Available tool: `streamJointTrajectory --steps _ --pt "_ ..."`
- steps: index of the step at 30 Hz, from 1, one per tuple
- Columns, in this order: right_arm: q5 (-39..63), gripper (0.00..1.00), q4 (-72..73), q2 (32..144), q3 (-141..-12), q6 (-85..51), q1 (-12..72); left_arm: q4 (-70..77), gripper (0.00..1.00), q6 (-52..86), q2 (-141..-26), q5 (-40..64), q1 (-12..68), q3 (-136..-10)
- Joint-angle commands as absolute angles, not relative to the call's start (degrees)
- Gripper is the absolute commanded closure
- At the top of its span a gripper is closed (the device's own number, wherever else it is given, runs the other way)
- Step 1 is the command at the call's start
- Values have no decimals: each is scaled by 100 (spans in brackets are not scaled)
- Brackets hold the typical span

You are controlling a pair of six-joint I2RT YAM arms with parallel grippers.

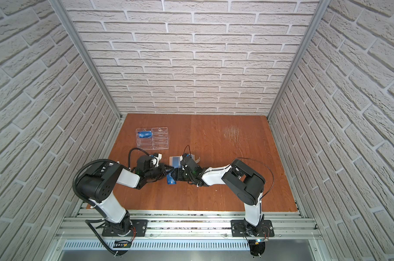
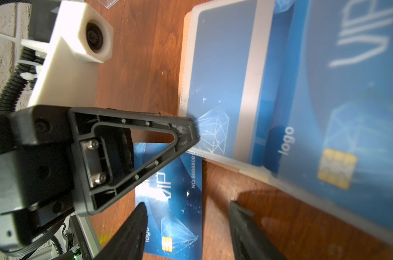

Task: Take the credit cards out of the card holder
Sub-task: Pick up the credit card from the card holder.

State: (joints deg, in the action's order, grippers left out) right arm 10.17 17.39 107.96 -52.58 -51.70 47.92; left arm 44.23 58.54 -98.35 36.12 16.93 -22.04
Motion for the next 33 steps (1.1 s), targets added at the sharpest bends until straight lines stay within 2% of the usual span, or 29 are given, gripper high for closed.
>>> streamJointTrajectory --steps 1,14,21,28,33 --pt "974 40 1371 10967 -5175 -5151 4729 4313 89 5743 -9784 3498 1610 -2042" --pt "1098 40 1494 11053 -5150 -5190 4650 4460 91 5766 -9719 3577 1427 -1820" --pt "1142 41 1532 11089 -5148 -5195 4632 4547 100 5774 -9694 3603 1363 -1708" --pt "1213 41 1495 11024 -5150 -5127 4558 4539 100 5870 -9471 3596 1284 -1633" --pt "1296 41 1255 10749 -5163 -4940 4384 3920 100 5854 -8948 3488 1273 -1854"
